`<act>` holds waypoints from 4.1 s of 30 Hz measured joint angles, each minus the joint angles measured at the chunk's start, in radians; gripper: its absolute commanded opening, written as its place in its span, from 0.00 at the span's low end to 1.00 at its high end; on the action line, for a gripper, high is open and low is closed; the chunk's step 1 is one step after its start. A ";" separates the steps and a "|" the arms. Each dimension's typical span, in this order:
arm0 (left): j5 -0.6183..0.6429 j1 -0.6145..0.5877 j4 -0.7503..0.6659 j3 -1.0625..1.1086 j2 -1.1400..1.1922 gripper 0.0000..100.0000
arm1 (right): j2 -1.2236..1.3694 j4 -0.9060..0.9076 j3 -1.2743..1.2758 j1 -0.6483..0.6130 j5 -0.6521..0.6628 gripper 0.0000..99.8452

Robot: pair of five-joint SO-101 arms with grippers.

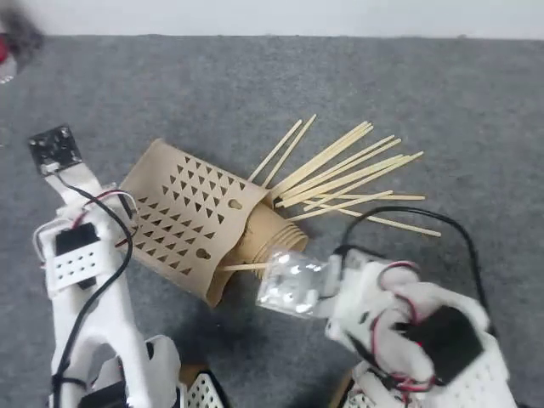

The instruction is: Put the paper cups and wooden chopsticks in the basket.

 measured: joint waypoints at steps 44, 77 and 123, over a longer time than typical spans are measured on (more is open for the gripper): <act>0.003 0.003 -0.184 0.130 -0.028 0.01 | 0.089 -0.290 0.186 0.040 0.252 0.13; 0.008 0.003 -0.184 0.144 -0.028 0.01 | 0.087 -0.044 -0.147 0.048 0.328 0.01; 0.005 0.005 -0.183 0.132 -0.021 0.01 | 0.081 -0.264 -0.046 0.548 -0.006 0.01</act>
